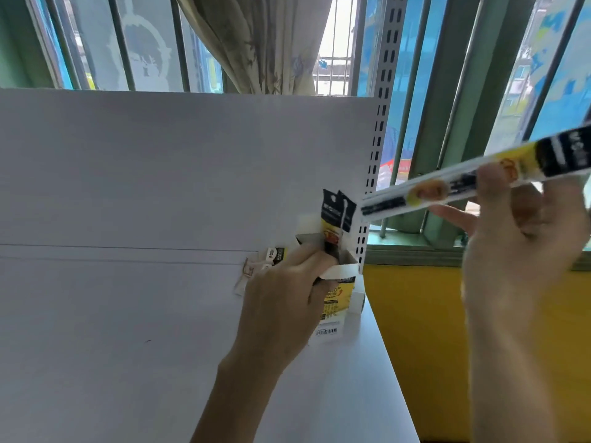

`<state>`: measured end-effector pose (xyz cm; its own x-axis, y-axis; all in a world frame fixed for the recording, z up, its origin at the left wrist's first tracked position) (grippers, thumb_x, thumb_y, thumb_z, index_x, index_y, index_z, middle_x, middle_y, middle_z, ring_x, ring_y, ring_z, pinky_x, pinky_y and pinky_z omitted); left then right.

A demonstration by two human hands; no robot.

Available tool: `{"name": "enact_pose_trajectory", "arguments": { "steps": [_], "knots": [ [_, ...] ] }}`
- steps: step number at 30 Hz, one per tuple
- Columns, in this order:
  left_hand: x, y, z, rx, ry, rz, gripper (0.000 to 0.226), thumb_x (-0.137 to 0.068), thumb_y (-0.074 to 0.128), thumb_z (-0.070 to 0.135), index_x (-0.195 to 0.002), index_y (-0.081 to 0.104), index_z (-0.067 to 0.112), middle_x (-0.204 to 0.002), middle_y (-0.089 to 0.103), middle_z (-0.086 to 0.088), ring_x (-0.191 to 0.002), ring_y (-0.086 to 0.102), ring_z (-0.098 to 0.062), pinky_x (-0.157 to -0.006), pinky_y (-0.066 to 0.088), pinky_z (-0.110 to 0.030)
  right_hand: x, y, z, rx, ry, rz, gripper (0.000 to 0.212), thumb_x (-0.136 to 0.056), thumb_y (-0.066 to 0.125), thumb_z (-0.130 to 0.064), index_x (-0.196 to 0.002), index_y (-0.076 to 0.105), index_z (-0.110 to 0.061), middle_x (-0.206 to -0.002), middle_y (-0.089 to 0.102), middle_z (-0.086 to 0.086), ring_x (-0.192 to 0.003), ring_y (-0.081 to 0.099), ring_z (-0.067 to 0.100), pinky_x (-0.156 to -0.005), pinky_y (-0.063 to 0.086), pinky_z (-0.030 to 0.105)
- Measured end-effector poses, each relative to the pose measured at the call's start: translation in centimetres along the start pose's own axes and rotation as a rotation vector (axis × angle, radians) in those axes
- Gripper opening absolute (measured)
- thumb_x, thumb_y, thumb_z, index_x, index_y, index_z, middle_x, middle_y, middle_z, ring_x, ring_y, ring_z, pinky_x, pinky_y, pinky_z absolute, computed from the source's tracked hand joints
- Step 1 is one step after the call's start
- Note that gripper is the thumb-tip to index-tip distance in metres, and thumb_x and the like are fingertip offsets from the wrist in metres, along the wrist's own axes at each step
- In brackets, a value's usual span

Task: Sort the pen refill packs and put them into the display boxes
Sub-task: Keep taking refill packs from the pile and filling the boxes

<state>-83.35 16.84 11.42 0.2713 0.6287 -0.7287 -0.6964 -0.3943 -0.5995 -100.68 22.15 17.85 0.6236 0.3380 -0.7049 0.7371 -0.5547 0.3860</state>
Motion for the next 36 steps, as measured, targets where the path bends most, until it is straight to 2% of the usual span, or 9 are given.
{"name": "enact_pose_trajectory", "arguments": {
  "steps": [3, 7, 9, 12, 16, 22, 26, 28, 36],
  "knots": [
    [0.0, 0.2, 0.6, -0.039, 0.030, 0.009, 0.011, -0.081, 0.054, 0.033, -0.086, 0.063, 0.029, -0.086, 0.064, 0.018, -0.063, 0.045, -0.002, -0.053, 0.026, -0.005, 0.6, 1.9, -1.0, 0.165, -0.076, -0.147, 0.011, -0.091, 0.056, -0.015, -0.093, 0.052, -0.025, -0.093, 0.066, 0.001, -0.084, 0.068, 0.010, -0.056, 0.054, 0.015],
    [0.1, 0.1, 0.9, -0.063, 0.040, 0.016, 0.011, -0.078, 0.058, 0.029, -0.085, 0.066, 0.029, -0.083, 0.065, 0.018, -0.057, 0.051, -0.002, -0.053, 0.020, -0.001, 2.1, 4.0, 0.5, 0.503, -0.071, -0.466, 0.007, -0.090, 0.056, -0.022, -0.091, 0.051, -0.027, -0.071, 0.051, -0.023, -0.065, 0.057, -0.016, -0.055, 0.042, 0.000],
    [0.1, 0.1, 1.2, -0.070, 0.023, 0.029, 0.012, -0.077, 0.058, 0.030, -0.085, 0.067, 0.030, -0.081, 0.066, 0.016, -0.055, 0.053, -0.004, -0.053, 0.018, -0.002, 3.4, 4.9, 1.8, 0.623, -0.083, -0.571, 0.004, -0.091, 0.056, -0.024, -0.089, 0.053, -0.022, -0.068, 0.051, -0.019, -0.063, 0.059, -0.004, -0.056, 0.047, 0.009],
    [0.1, 0.3, 1.3, -0.051, 0.026, 0.007, 0.013, -0.078, 0.058, 0.028, -0.088, 0.066, 0.030, -0.083, 0.066, 0.014, -0.058, 0.059, -0.009, -0.051, 0.024, -0.007, 3.1, 4.7, 2.9, 0.645, -0.001, -0.591, 0.013, -0.087, 0.058, -0.036, -0.090, 0.054, -0.024, -0.080, 0.057, -0.015, -0.076, 0.057, 0.000, -0.060, 0.044, 0.010],
    [0.0, 0.0, 1.1, -0.075, 0.021, 0.008, 0.014, -0.079, 0.057, 0.029, -0.089, 0.067, 0.028, -0.084, 0.065, 0.015, -0.058, 0.060, -0.008, -0.048, 0.029, -0.013, 2.1, 3.9, 1.6, 0.417, 0.123, -0.633, 0.033, -0.065, 0.057, -0.061, -0.093, 0.050, -0.047, -0.087, 0.057, -0.022, -0.079, 0.057, -0.010, -0.060, 0.044, 0.003],
    [0.0, 0.3, 1.5, -0.121, 0.044, 0.035, 0.012, -0.076, 0.059, 0.029, -0.084, 0.067, 0.027, -0.080, 0.064, 0.015, -0.055, 0.055, -0.008, -0.051, 0.016, -0.003, 2.7, 4.0, 3.4, 0.738, -0.077, -0.599, 0.018, -0.080, 0.068, -0.029, -0.066, 0.058, -0.025, -0.062, 0.050, -0.026, -0.062, 0.055, -0.003, -0.056, 0.041, 0.006],
    [-0.1, 0.6, 1.8, -0.095, 0.049, 0.054, 0.010, -0.078, 0.058, 0.026, -0.084, 0.066, 0.027, -0.082, 0.064, 0.016, -0.055, 0.051, -0.007, -0.050, 0.013, -0.001, 2.1, 4.2, 4.6, 0.807, -0.013, -0.703, 0.016, -0.078, 0.068, -0.035, -0.080, 0.064, -0.020, -0.083, 0.058, -0.007, -0.068, 0.049, 0.005, -0.057, 0.038, 0.016],
    [-0.1, 0.6, 1.9, -0.086, 0.055, 0.052, 0.014, -0.080, 0.055, 0.027, -0.087, 0.066, 0.028, -0.084, 0.064, 0.018, -0.059, 0.047, -0.006, -0.049, 0.014, 0.000, 1.9, 4.0, 4.3, 0.698, 0.041, -0.715, 0.023, -0.075, 0.070, -0.038, -0.092, 0.061, -0.027, -0.088, 0.056, -0.011, -0.069, 0.050, 0.002, -0.056, 0.038, 0.010],
    [-0.1, 0.9, 1.5, -0.085, 0.042, 0.065, 0.015, -0.075, 0.059, 0.023, -0.088, 0.067, 0.025, -0.083, 0.065, 0.016, -0.056, 0.035, -0.002, -0.052, 0.012, 0.000, 1.8, 5.0, 3.7, 0.737, -0.073, -0.654, 0.003, -0.079, 0.071, -0.022, -0.080, 0.073, -0.024, -0.065, 0.050, -0.028, -0.062, 0.051, -0.008, -0.058, 0.041, 0.006]
  ]
}}
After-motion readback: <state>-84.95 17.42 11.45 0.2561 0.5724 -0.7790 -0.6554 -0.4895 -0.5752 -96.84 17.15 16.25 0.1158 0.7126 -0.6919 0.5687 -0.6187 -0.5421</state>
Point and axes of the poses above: each hand's wrist, its own x-axis away from the middle knuckle, its own y-axis out of the palm, z = x × y, the point moved 4 cm from there along -x, towards the middle knuckle
